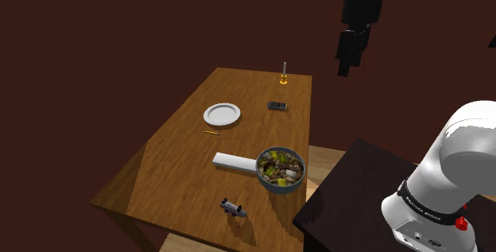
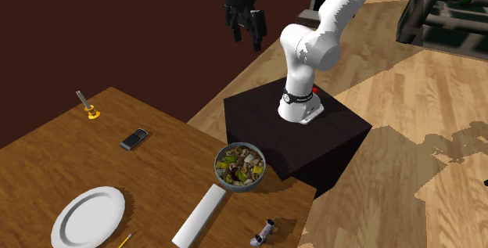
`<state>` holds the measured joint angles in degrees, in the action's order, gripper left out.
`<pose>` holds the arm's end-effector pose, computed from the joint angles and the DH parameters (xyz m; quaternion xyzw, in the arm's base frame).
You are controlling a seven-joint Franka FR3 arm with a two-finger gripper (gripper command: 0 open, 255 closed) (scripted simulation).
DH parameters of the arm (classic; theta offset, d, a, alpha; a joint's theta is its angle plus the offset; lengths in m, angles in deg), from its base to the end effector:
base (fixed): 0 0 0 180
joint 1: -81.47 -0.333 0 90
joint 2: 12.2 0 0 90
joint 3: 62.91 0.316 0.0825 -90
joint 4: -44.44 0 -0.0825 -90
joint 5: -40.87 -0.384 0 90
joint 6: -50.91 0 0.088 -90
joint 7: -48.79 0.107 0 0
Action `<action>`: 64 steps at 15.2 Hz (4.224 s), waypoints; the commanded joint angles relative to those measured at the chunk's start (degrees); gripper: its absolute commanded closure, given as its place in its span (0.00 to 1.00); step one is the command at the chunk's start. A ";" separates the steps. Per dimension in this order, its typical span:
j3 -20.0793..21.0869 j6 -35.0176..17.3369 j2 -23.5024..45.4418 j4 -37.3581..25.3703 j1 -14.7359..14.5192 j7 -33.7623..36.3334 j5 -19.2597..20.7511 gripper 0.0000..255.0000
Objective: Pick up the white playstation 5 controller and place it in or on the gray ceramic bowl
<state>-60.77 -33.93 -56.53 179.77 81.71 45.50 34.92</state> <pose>0.2992 0.0250 0.5768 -0.9969 -0.0411 0.0532 0.0398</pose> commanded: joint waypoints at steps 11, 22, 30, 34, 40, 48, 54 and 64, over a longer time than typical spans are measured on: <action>8.15 -19.29 6.18 10.59 -3.84 4.84 -6.63 0.00; 17.97 -42.59 24.00 12.86 -7.21 10.22 -11.14 0.00; 24.01 -58.26 42.47 8.15 -7.99 17.74 -6.29 0.00; 24.58 -64.41 52.53 3.92 -9.53 24.09 0.69 0.00; 20.31 -70.27 66.73 -4.87 -16.29 33.08 11.08 0.00; 16.92 -74.59 73.71 -7.66 -19.92 35.70 14.47 0.00; 16.69 -74.90 74.16 -7.81 -20.15 35.82 14.64 0.00; 16.64 -74.37 74.35 -8.60 -20.79 36.41 14.67 1.00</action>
<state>-43.57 -109.92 17.17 171.02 60.67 81.94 49.57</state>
